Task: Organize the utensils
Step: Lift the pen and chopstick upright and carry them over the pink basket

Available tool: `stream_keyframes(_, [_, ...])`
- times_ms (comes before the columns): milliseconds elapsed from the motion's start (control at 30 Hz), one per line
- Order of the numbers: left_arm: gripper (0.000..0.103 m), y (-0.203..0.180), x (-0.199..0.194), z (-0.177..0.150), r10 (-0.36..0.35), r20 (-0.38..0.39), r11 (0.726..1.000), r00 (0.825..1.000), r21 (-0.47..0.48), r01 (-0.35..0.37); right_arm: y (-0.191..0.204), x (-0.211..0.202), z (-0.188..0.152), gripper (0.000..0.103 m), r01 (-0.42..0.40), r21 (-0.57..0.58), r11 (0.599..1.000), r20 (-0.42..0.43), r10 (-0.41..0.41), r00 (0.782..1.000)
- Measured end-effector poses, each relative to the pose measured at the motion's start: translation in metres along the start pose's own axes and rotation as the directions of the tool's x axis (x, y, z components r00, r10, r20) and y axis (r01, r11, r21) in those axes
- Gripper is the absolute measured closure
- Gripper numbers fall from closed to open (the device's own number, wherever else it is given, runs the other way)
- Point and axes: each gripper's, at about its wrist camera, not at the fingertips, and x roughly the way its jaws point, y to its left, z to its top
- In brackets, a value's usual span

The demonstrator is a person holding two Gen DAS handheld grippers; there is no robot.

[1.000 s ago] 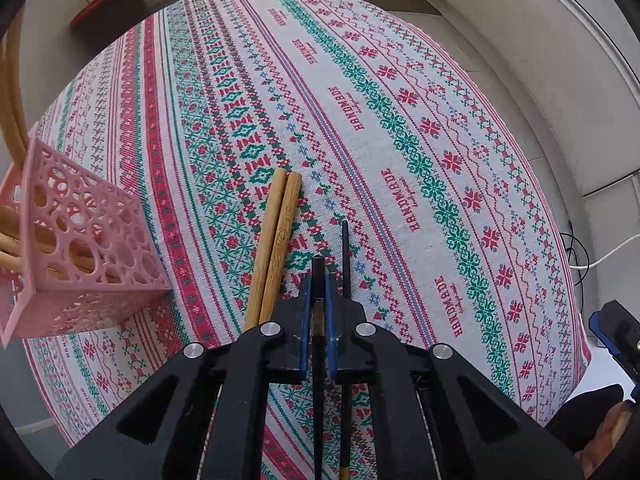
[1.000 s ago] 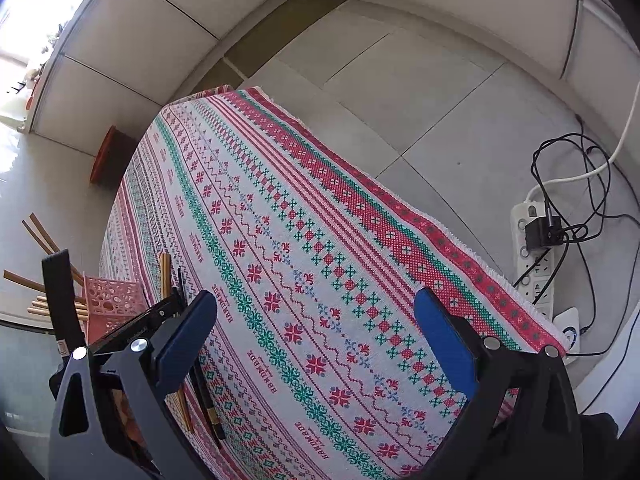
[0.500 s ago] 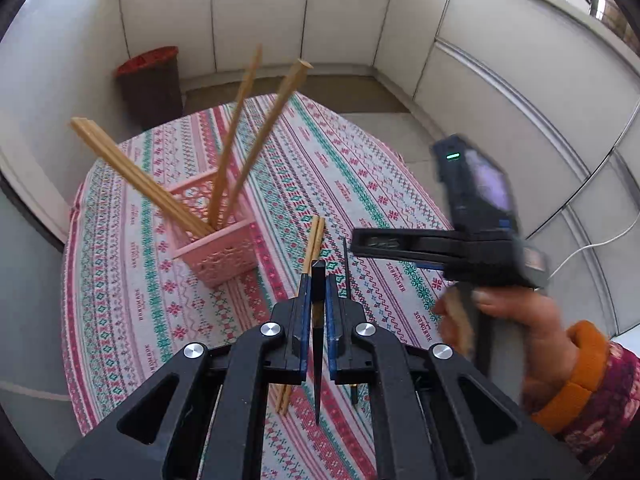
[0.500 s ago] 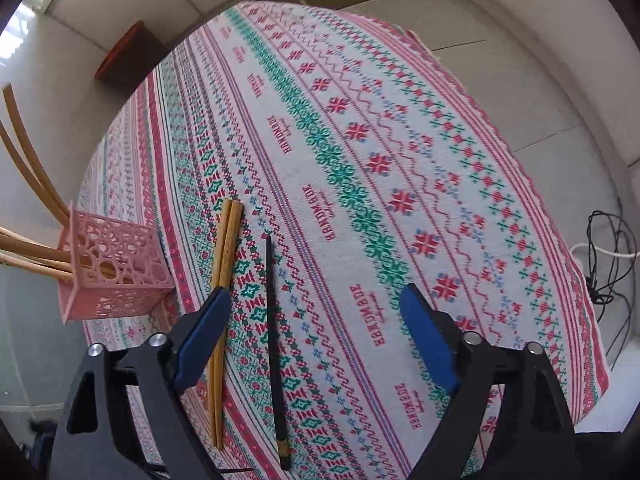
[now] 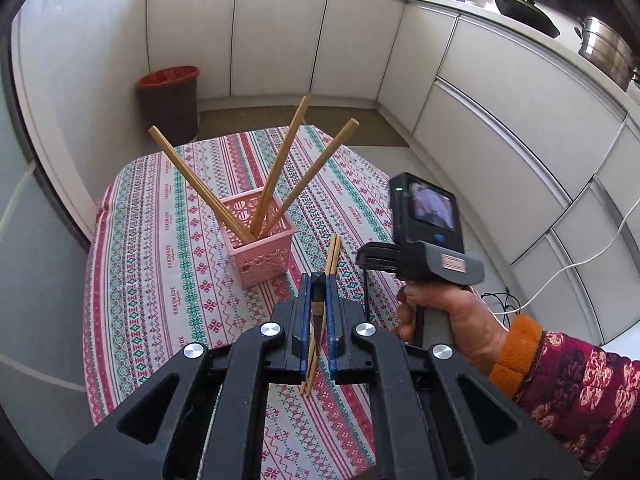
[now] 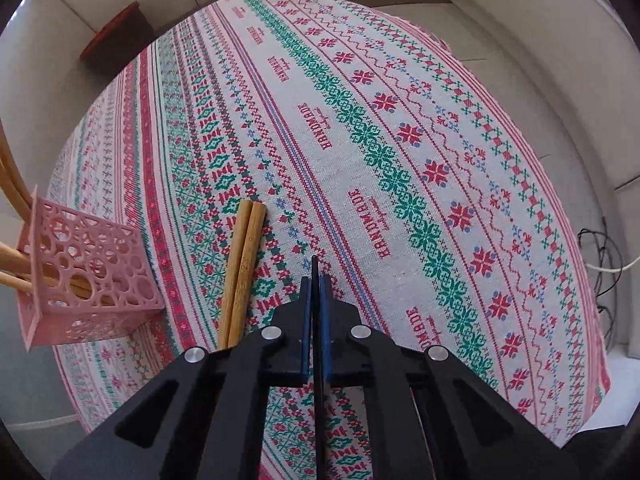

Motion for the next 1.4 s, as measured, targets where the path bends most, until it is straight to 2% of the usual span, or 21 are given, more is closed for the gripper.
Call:
stream_keyframes(167, [0.097, -0.001, -0.015, 0.002, 0.004, 0.029, 1.0, 1.0, -0.007, -0.004, -0.015, -0.069, -0.02, 0.099, -0.088, -0.081, 0.993, 0.151, 0.1, 0.983])
stream_keyframes(300, [0.097, -0.004, -0.027, 0.004, 0.009, 0.056, 1.0, 0.998, -0.003, -0.009, -0.02, -0.126, -0.039, 0.099, -0.149, -0.136, 0.98, 0.235, 0.178, 0.956])
stream_keyframes(533, [0.097, -0.004, -0.046, 0.007, 0.017, 0.098, 1.0, 0.995, -0.016, -0.015, -0.012, -0.192, -0.06, 0.099, -0.196, -0.218, 0.956, 0.295, 0.256, 0.921])
stream_keyframes(600, [0.097, -0.003, -0.054, 0.012, 0.021, 0.119, 1.0, 0.993, -0.023, -0.018, -0.006, -0.209, -0.057, 0.099, -0.213, -0.229, 0.95, 0.31, 0.278, 0.909])
stream_keyframes(800, [0.097, 0.006, -0.078, 0.038, 0.057, 0.195, 0.997, 0.979, -0.066, -0.045, 0.013, -0.263, -0.043, 0.099, -0.258, -0.285, 0.923, 0.379, 0.356, 0.854])
stream_keyframes(967, [0.097, 0.01, -0.09, 0.065, 0.115, 0.253, 0.992, 0.961, -0.078, -0.098, 0.033, -0.29, -0.025, 0.099, -0.279, -0.32, 0.905, 0.419, 0.4, 0.815])
stream_keyframes(1067, [0.097, 0.012, -0.096, 0.079, 0.151, 0.29, 0.987, 0.945, -0.089, -0.13, 0.045, -0.296, -0.018, 0.099, -0.278, -0.335, 0.9, 0.43, 0.409, 0.805])
stream_keyframes(1233, [0.097, 0.02, -0.086, 0.094, 0.179, 0.304, 0.982, 0.936, -0.116, -0.15, 0.063, -0.294, -0.011, 0.099, -0.282, -0.353, 0.892, 0.424, 0.421, 0.802])
stream_keyframes(1400, [0.097, 0.034, -0.053, 0.094, 0.209, 0.265, 0.974, 0.941, -0.144, -0.175, 0.079, -0.279, -0.002, 0.099, -0.264, -0.363, 0.894, 0.423, 0.411, 0.808])
